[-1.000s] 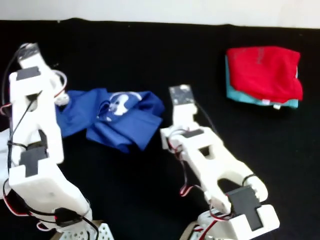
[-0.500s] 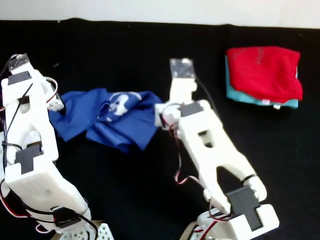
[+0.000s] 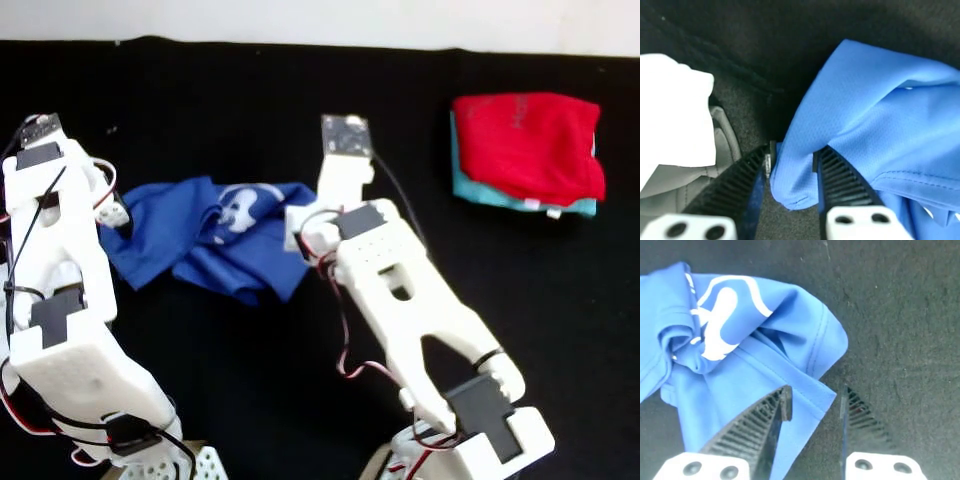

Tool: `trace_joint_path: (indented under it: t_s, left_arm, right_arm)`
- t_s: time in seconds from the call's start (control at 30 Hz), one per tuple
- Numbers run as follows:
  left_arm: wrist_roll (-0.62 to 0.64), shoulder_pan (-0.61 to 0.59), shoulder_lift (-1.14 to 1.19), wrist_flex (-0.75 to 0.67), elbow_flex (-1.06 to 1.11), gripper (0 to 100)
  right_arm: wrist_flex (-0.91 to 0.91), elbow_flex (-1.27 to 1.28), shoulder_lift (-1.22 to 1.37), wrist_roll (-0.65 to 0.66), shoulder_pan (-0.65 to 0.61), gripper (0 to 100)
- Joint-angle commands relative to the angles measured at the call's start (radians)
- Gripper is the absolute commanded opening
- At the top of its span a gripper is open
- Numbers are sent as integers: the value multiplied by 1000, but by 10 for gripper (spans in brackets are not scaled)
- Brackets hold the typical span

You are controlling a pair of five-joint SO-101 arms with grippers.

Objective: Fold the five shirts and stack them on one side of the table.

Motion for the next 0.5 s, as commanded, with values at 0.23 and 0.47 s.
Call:
trace_joint_path:
  t_s: [0.23,0.47]
  left_arm:
    - [8,-2,-7,11,-12,126]
    - [8,-2,-7,6,-12,126]
  right_arm:
    - [-10,-113,191,-9,-10,156]
    - [-12,-162,219,-8,-16,152]
